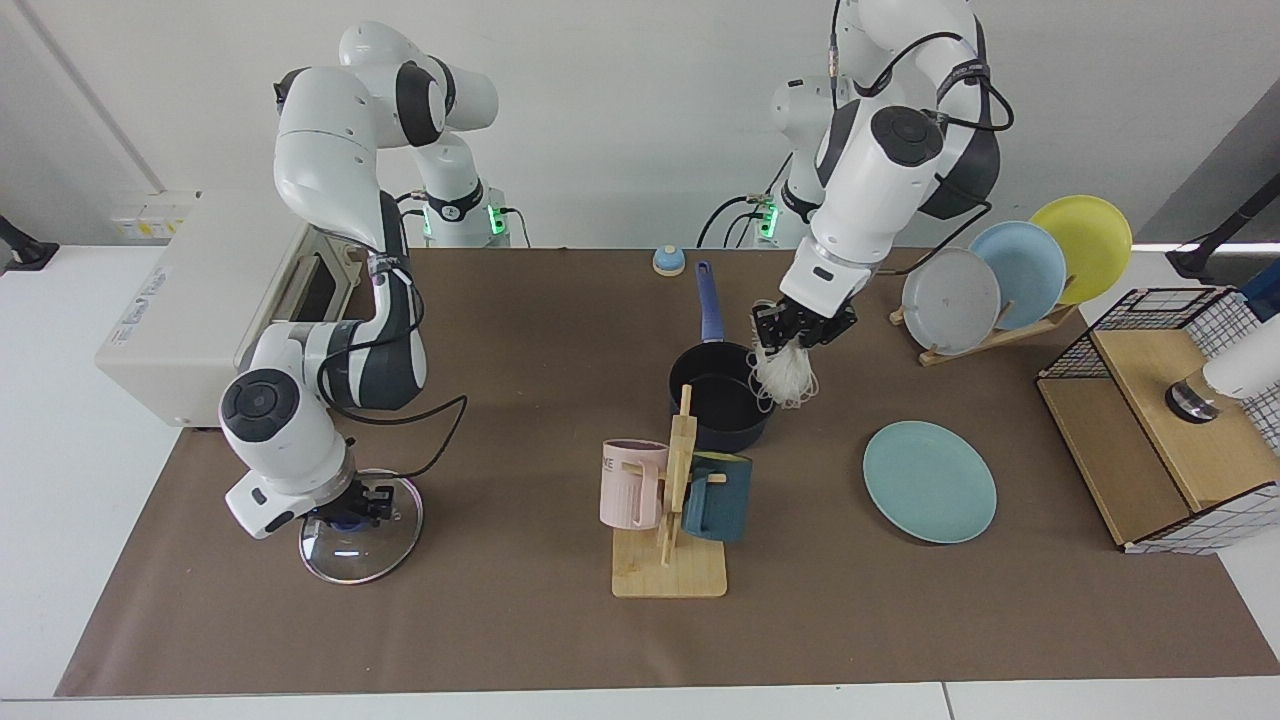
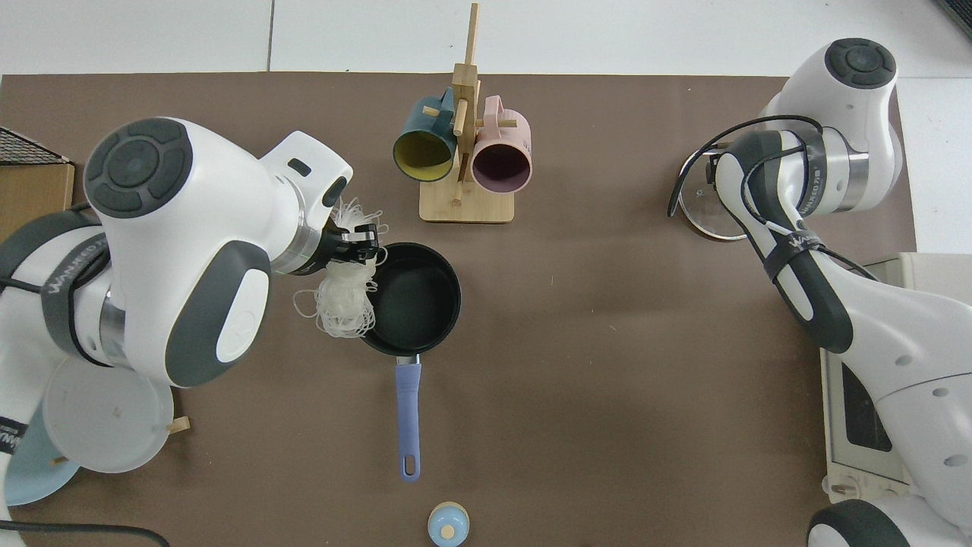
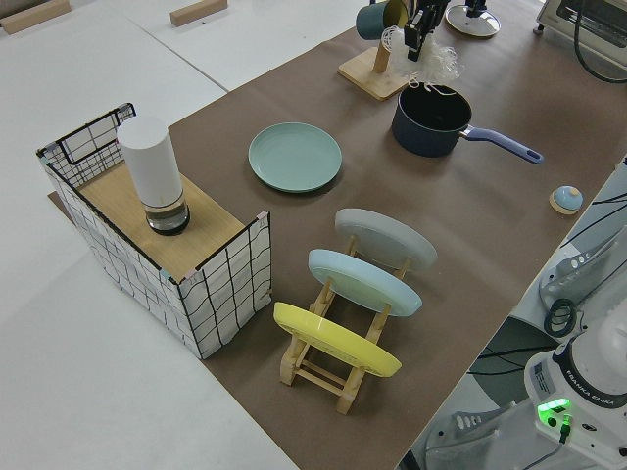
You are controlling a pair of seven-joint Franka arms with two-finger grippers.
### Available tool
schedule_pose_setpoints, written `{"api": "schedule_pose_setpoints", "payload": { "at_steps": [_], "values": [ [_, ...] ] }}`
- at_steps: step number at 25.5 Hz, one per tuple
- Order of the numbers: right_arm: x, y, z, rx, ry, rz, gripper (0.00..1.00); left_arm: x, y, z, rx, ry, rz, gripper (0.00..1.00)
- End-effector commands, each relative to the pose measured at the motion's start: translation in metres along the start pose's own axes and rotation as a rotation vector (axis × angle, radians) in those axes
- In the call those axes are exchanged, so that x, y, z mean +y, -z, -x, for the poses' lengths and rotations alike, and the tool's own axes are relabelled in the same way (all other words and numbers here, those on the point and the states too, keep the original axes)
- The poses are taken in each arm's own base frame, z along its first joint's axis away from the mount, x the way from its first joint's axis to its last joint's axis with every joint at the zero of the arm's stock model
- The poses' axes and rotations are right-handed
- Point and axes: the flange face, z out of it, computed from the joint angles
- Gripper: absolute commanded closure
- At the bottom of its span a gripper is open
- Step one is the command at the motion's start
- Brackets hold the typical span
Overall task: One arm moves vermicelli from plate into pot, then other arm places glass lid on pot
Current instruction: 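Carry the vermicelli over the saucepan and open the left gripper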
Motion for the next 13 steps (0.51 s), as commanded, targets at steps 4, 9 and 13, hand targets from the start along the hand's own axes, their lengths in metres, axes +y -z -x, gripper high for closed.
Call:
{"api": "schedule_pose_setpoints", "payload": {
  "at_steps": [4,9,13],
  "values": [
    [-0.001,0.026,0.007,0.039,0.035,-0.009,1.00,0.021,-0.038,0.029,0.041,0.032,0.045,1.00],
    [-0.008,0.067,0.014,0.065,0.039,-0.024,1.00,0.024,-0.067,0.036,0.035,0.026,0.036,1.00],
    [-0.009,0.107,0.029,0.053,0.026,-0.051,1.00,0.017,-0.090,0.039,0.047,0.022,0.041,1.00]
  ]
}}
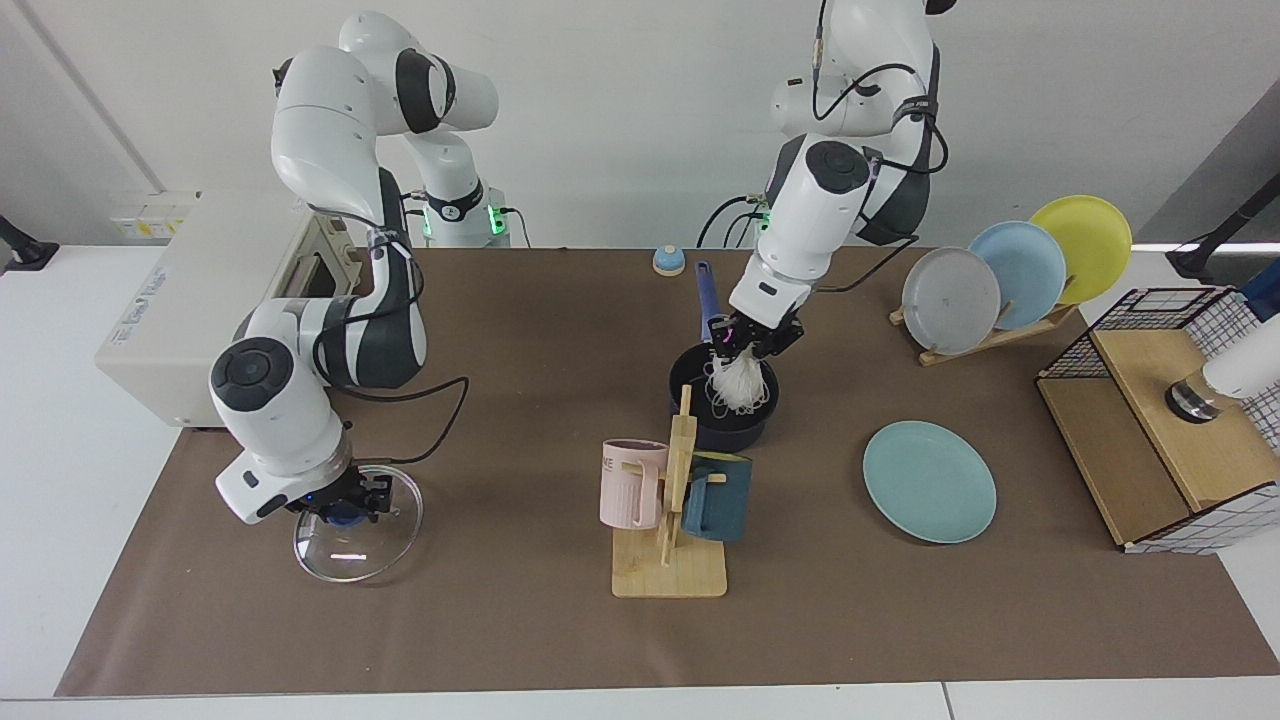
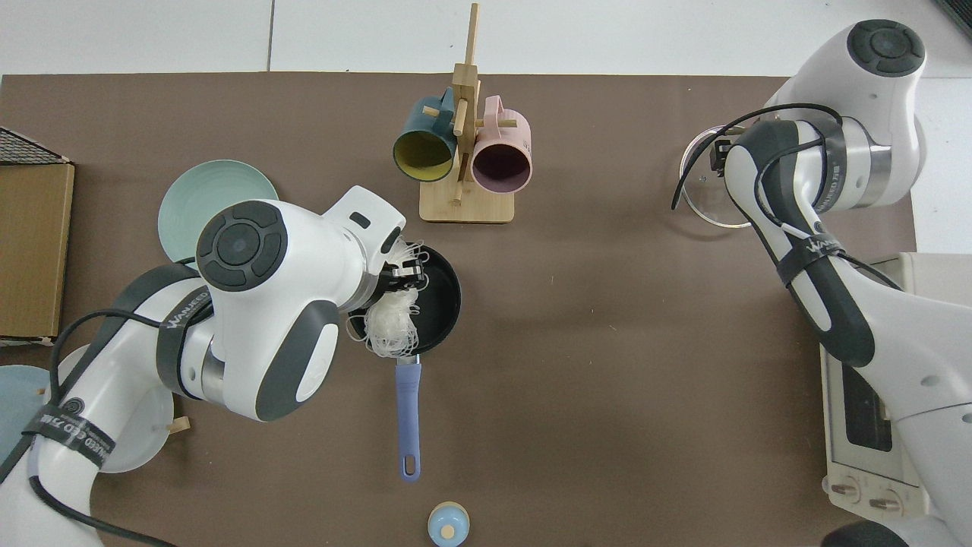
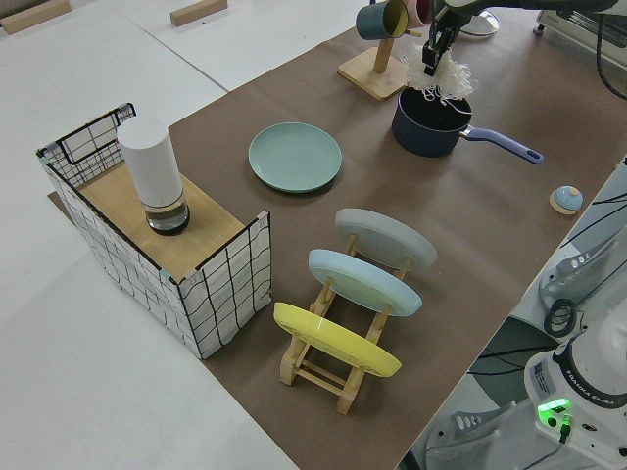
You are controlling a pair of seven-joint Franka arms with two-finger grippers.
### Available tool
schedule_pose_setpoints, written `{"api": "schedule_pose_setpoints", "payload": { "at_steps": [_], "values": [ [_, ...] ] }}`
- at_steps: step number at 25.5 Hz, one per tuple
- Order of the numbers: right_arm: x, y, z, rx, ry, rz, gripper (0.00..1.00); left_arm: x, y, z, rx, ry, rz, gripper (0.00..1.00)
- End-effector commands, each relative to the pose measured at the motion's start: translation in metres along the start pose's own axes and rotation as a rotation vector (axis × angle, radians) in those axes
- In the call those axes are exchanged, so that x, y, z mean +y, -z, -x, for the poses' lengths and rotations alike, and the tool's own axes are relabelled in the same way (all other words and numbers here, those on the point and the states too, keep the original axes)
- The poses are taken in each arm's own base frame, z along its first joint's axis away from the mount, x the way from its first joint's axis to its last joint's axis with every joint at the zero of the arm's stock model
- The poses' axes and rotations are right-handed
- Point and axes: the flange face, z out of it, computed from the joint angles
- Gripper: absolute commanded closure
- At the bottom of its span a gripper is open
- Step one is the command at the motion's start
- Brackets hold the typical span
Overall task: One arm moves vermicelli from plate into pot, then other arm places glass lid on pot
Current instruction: 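Carry the vermicelli over the saucepan and open the left gripper, then withdraw the left gripper while the right gripper carries the lid over the pot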
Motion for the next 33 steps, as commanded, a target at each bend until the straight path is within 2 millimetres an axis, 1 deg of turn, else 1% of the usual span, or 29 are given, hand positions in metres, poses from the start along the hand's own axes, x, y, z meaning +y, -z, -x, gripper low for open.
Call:
{"api": "schedule_pose_setpoints", "payload": {
  "at_steps": [1,2,4,5,7,10,11,12,13,14,16,18,19,21,23,24,26,30,32,33],
  "values": [
    [-0.001,0.061,0.024,-0.008,0.016,-0.042,1.00,-0.009,-0.025,0.005,0.030,0.015,0.015,1.00],
    [0.000,0.073,0.029,-0.012,0.016,-0.044,1.00,-0.009,-0.040,0.002,0.024,0.021,0.015,1.00],
    [-0.002,0.096,0.037,-0.007,0.025,-0.044,1.00,-0.003,-0.055,0.002,0.029,0.005,0.004,1.00],
    [-0.006,0.106,0.042,-0.012,0.033,-0.043,1.00,-0.004,-0.060,0.001,0.031,0.008,0.000,1.00],
    [-0.004,0.132,0.055,-0.009,0.033,-0.043,1.00,-0.004,-0.065,0.000,0.031,0.007,-0.002,1.00],
    [-0.004,0.161,0.074,-0.011,0.036,-0.043,1.00,-0.008,-0.081,-0.003,0.024,0.001,-0.014,1.00],
    [-0.006,0.167,0.080,-0.017,0.038,-0.050,1.00,-0.007,-0.081,-0.002,0.025,0.002,-0.015,1.00],
    [-0.014,0.174,0.087,-0.026,0.047,-0.061,1.00,-0.006,-0.080,-0.003,0.027,0.008,-0.013,0.88],
    [-0.017,0.180,0.095,-0.035,0.047,-0.072,1.00,-0.004,-0.079,-0.003,0.028,0.019,-0.014,0.50],
    [-0.018,0.186,0.101,-0.040,0.046,-0.079,1.00,-0.002,-0.079,-0.001,0.023,0.023,-0.022,0.01],
    [-0.024,0.197,0.117,-0.037,0.047,-0.078,1.00,0.003,-0.073,0.001,0.040,0.009,-0.048,0.00],
    [-0.032,0.203,0.127,-0.036,0.057,-0.079,1.00,0.002,-0.060,-0.004,0.058,0.013,-0.064,0.00],
    [-0.033,0.204,0.131,-0.036,0.059,-0.078,1.00,0.002,-0.046,-0.009,0.066,0.019,-0.066,0.00],
    [-0.045,0.208,0.136,-0.036,0.073,-0.081,1.00,0.002,-0.017,-0.017,0.066,0.020,-0.082,0.00],
    [-0.065,0.212,0.138,-0.029,0.071,-0.080,1.00,-0.006,0.014,-0.028,0.063,0.025,-0.110,0.00],
    [-0.071,0.213,0.139,-0.027,0.046,-0.080,1.00,-0.011,0.027,-0.034,0.067,0.019,-0.123,0.00],
    [-0.091,0.216,0.141,-0.022,0.000,-0.080,1.00,-0.025,0.048,-0.042,0.069,0.029,-0.153,0.00],
    [-0.131,0.225,0.150,-0.008,0.021,-0.082,1.00,-0.056,0.079,-0.047,0.081,0.022,-0.220,0.00],
    [-0.161,0.231,0.157,0.001,0.045,-0.071,1.00,-0.070,0.092,-0.048,0.078,-0.004,-0.234,0.00],
    [-0.180,0.234,0.163,0.006,0.049,-0.066,1.00,-0.078,0.098,-0.049,0.075,-0.017,-0.242,0.00]
  ]
}}
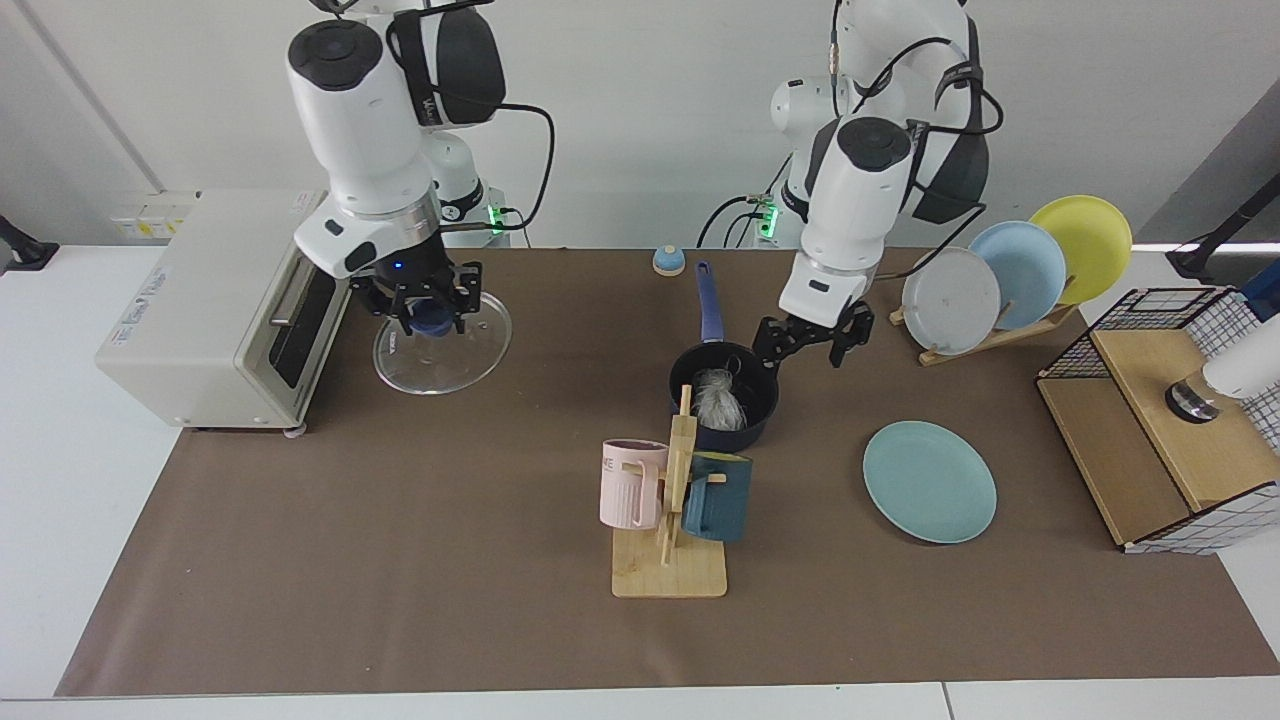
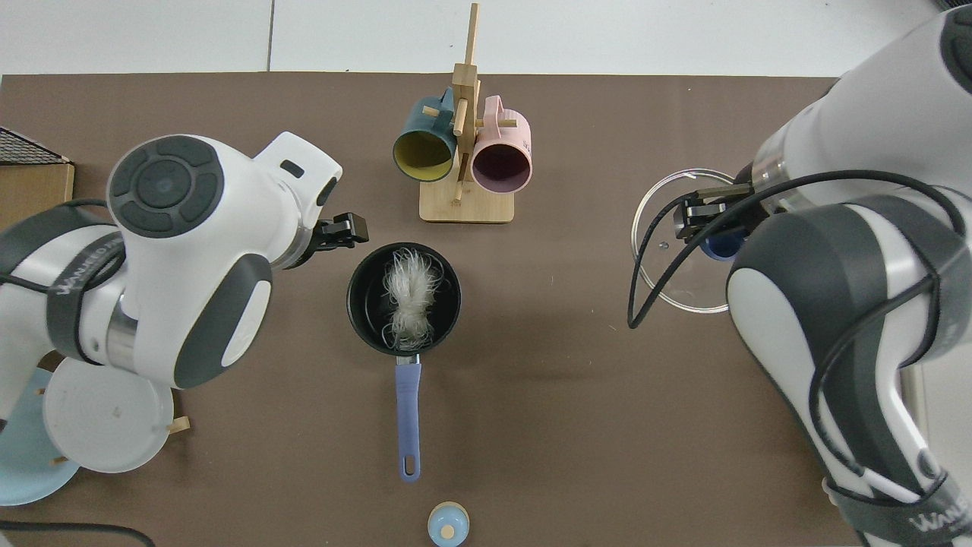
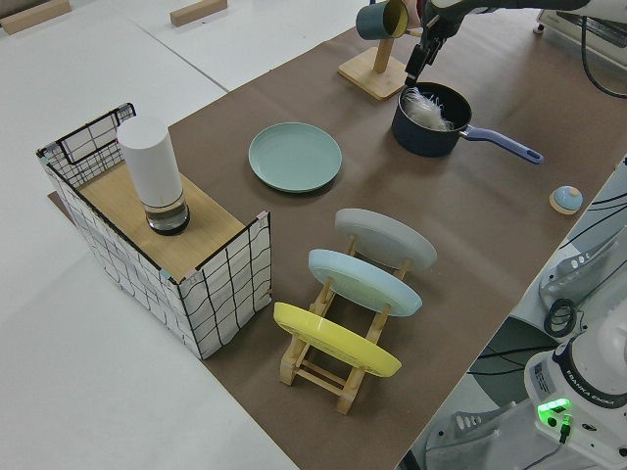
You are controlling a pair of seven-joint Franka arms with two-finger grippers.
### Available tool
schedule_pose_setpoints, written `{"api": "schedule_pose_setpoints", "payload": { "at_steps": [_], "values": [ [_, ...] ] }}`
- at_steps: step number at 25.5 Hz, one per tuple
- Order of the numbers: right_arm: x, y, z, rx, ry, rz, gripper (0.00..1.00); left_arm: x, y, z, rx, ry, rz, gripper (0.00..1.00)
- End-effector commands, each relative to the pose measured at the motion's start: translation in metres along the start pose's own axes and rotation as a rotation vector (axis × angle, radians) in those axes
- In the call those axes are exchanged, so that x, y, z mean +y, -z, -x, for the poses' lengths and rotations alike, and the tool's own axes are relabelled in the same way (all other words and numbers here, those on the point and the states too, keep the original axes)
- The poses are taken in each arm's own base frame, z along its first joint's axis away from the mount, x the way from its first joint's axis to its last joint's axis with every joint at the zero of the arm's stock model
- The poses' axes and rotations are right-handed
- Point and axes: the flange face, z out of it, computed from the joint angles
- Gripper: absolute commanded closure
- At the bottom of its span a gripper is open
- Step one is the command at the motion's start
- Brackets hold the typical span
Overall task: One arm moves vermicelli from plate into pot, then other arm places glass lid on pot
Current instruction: 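Withdraw the left gripper while the right gripper carries the lid over the pot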
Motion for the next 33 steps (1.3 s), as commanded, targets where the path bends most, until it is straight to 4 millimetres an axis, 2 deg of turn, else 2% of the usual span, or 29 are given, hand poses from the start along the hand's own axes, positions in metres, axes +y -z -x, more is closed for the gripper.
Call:
{"api": "schedule_pose_setpoints", "payload": {
  "at_steps": [1,6,9,13,16,18,21,23,27,31,33],
  "values": [
    [-0.073,0.013,0.024,0.033,-0.002,0.002,1.00,-0.042,0.020,-0.007,-0.012,-0.074,-0.062,0.00],
    [-0.147,0.014,0.038,0.041,-0.054,-0.008,1.00,-0.066,0.058,-0.020,-0.062,-0.217,-0.076,0.00],
    [-0.187,0.018,0.029,0.048,-0.098,-0.015,1.00,-0.091,0.063,-0.026,-0.072,-0.250,-0.087,0.00],
    [-0.250,-0.002,0.020,0.039,-0.131,-0.010,1.00,-0.107,0.062,-0.029,-0.080,-0.330,-0.115,0.00],
    [-0.283,-0.020,0.018,0.049,-0.144,-0.012,1.00,-0.114,0.061,-0.032,-0.078,-0.277,-0.107,0.00],
    [-0.306,-0.030,0.019,0.064,-0.168,-0.017,1.00,-0.114,0.061,-0.032,-0.064,-0.177,-0.106,0.00],
    [-0.324,-0.045,0.020,0.066,-0.168,-0.010,1.00,-0.116,0.057,-0.030,-0.082,-0.109,-0.099,0.00],
    [-0.331,-0.057,0.021,0.054,-0.158,0.002,1.00,-0.131,0.046,-0.027,-0.116,-0.090,-0.084,0.00],
    [-0.342,-0.086,0.017,0.039,-0.147,0.014,1.00,-0.136,0.054,-0.025,-0.107,-0.130,-0.075,0.00],
    [-0.348,-0.105,0.014,0.028,-0.143,0.023,1.00,-0.141,0.056,-0.027,-0.104,-0.133,-0.074,0.00],
    [-0.353,-0.116,0.012,0.030,-0.140,0.020,1.00,-0.149,0.057,-0.030,-0.100,-0.118,-0.075,0.00]
  ]
}}
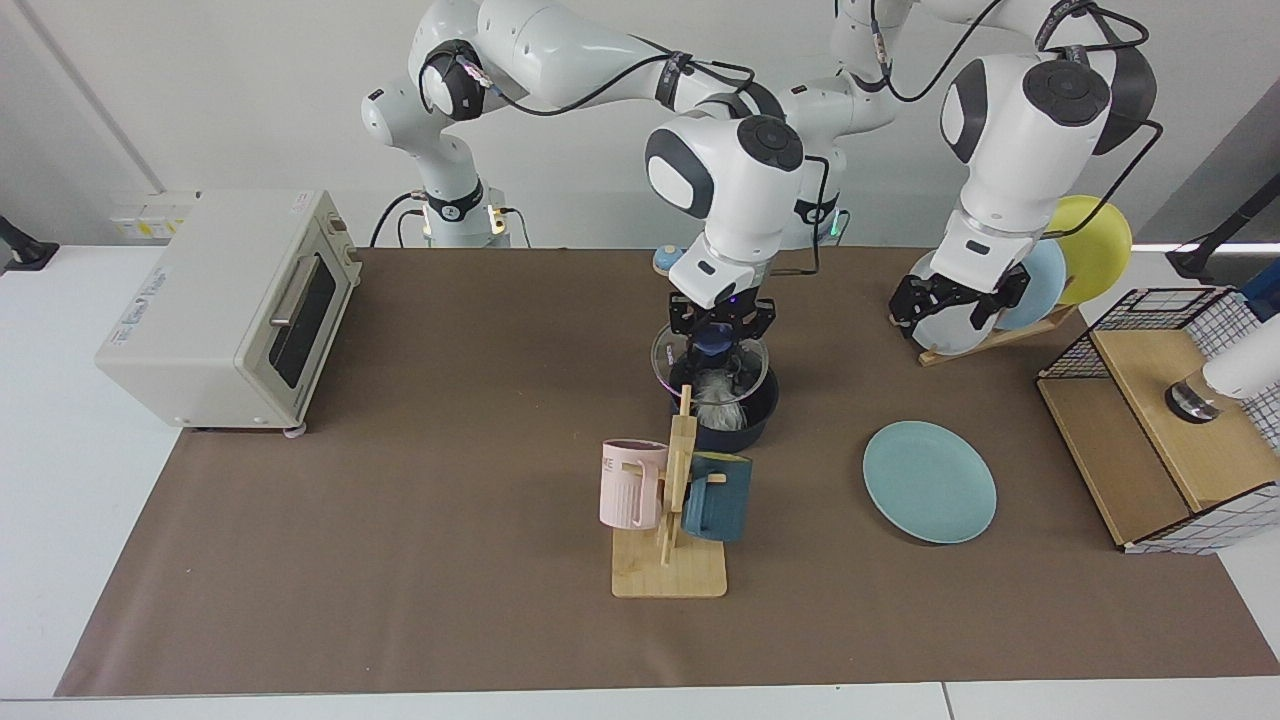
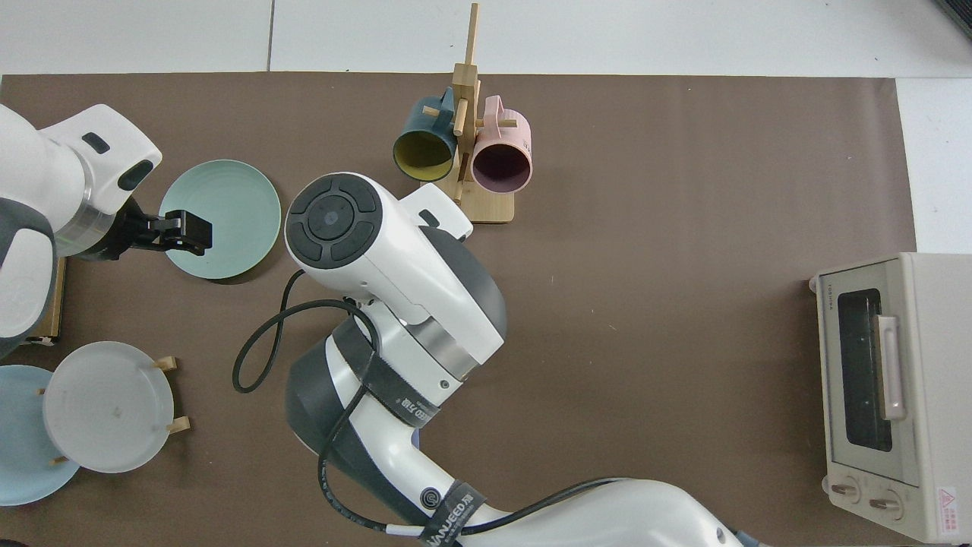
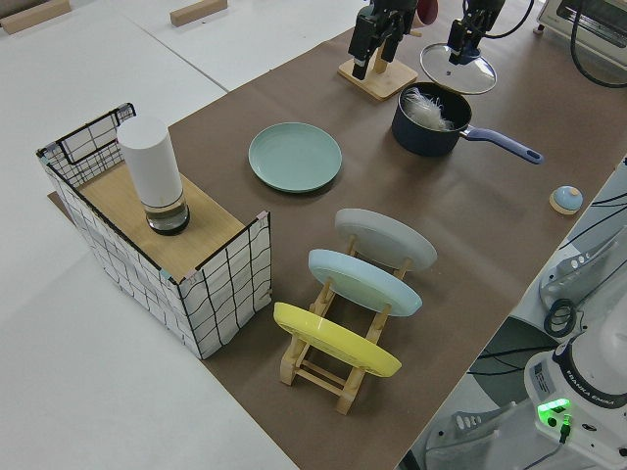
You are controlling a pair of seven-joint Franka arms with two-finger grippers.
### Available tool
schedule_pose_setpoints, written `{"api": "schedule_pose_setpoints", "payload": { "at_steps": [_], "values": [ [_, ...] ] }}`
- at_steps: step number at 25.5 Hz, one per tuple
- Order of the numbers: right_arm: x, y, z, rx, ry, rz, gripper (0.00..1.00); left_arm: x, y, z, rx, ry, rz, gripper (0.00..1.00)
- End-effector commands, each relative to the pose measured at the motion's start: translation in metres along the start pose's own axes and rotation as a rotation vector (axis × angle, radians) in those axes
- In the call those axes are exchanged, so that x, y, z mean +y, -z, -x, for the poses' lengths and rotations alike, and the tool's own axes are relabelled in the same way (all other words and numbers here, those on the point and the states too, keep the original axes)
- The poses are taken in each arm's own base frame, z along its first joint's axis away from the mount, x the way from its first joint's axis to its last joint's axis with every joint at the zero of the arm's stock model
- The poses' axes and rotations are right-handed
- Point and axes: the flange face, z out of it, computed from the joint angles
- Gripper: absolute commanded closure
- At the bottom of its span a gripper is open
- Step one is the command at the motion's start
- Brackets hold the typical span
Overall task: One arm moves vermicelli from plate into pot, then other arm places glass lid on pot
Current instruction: 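Withdraw the left gripper while the right gripper carries the lid over the pot, then lower the glass lid onto the saucepan and open the right gripper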
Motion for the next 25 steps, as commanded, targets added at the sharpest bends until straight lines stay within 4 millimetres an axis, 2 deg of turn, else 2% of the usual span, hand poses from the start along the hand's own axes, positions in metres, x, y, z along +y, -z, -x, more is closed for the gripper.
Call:
{"api": "schedule_pose_setpoints", "payload": {
  "at_steps": [1,6,12,25],
  "values": [
    [-0.018,-0.015,-0.003,0.031,-0.008,-0.017,1.00,-0.017,0.006,0.006,-0.002,0.014,0.012,0.00],
    [-0.030,-0.036,-0.002,0.030,0.006,-0.016,1.00,-0.022,0.006,0.005,0.006,0.012,0.021,0.00],
    [-0.037,-0.051,-0.001,0.026,0.013,-0.014,1.00,-0.033,0.007,0.004,0.005,0.048,0.078,0.00],
    [-0.038,-0.060,-0.002,0.026,0.020,-0.006,1.00,-0.029,0.008,0.003,0.015,0.047,0.079,0.00]
  ]
}}
